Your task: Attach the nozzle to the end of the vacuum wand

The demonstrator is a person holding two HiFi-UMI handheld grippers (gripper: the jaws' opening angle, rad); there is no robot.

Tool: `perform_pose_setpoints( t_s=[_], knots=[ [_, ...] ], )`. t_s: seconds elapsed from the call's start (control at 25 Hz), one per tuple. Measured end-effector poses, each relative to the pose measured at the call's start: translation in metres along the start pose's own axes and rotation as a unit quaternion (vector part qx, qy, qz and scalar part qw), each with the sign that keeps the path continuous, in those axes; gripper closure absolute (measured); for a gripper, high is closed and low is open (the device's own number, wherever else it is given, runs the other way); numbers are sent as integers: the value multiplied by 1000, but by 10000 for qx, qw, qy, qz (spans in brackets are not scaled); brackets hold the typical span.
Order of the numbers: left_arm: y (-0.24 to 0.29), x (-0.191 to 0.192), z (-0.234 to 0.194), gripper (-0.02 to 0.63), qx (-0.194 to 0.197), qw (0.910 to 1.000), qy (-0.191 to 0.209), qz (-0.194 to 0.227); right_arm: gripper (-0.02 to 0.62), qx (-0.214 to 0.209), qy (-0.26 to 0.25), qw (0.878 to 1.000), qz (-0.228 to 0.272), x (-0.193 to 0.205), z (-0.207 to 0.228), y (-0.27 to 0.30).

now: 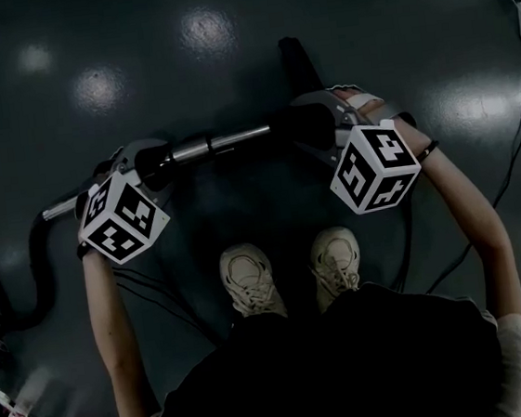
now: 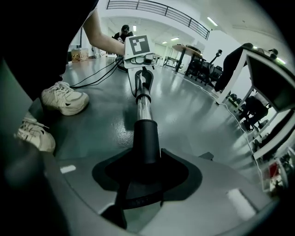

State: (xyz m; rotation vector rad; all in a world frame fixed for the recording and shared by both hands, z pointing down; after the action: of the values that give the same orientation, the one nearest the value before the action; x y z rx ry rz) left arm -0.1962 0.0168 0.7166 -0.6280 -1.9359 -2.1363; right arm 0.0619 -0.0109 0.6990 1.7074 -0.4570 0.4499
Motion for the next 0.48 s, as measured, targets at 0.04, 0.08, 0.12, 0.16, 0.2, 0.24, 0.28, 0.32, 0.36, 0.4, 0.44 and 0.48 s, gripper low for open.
perform_pose_setpoints(
  t_s=[0.04, 0.08, 0.12, 0.16, 0.2, 0.24, 0.28, 0.32, 0.36, 0.4, 0.44, 0.48],
  knots=[
    [0, -6, -2, 413, -12, 10000, -3, 9, 399, 104, -45, 9999, -86, -1, 2, -6],
    [0, -11, -2, 413, -13, 10000, -1, 29, 399, 222, -120, 9995, -215, -4, 2, -11],
    [0, -13, -1, 413, -2, 10000, 9, 62, 399, 325, -232, 9985, -367, -10, -1, -13],
    [1, -14, 0, 414, 14, 9999, 28, 100, 399, 380, -366, 9973, -507, -17, -5, -12],
    [2, -14, 2, 414, 21, 9999, 55, 119, 400, 366, -487, 9963, -604, -24, -8, -9],
    [3, -13, 2, 414, 12, 9999, 83, 103, 399, 294, -557, 9959, -642, -30, -9, -6],
    [4, -11, 3, 416, -7, 9999, 95, 72, 399, 209, -570, 9961, -633, -33, -8, -4],
    [4, -9, 3, 416, -24, 10000, 85, 46, 399, 155, -564, 9964, -617, -35, -6, -2],
    [5, -9, 2, 416, -33, 10000, 64, 28, 399, 145, -567, 9964, -617, -35, -4, -1],
    [6, -9, 2, 416, -43, 10000, 45, 19, 399, 163, -567, 9963, -619, -35, -4, -1],
    [7, -9, 2, 416, -63, 10000, 34, 17, 399, 189, -552, 9964, -612, -33, -3, 0],
    [8, -9, 2, 414, -93, 10000, 32, 12, 399, 213, -528, 9965, -606, -32, -3, 1]
  ],
)
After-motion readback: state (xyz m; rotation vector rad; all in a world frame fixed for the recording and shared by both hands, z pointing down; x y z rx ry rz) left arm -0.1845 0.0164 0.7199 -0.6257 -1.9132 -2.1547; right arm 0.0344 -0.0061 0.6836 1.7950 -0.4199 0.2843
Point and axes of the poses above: the fingertips, and each gripper's own axes: y forward along the fingers, z to its right, x out of its underside, the point moved 10 cm from there along -y, backward along the fingers, and after that the axes turned 7 degrees about y, right-handed, at the moved point
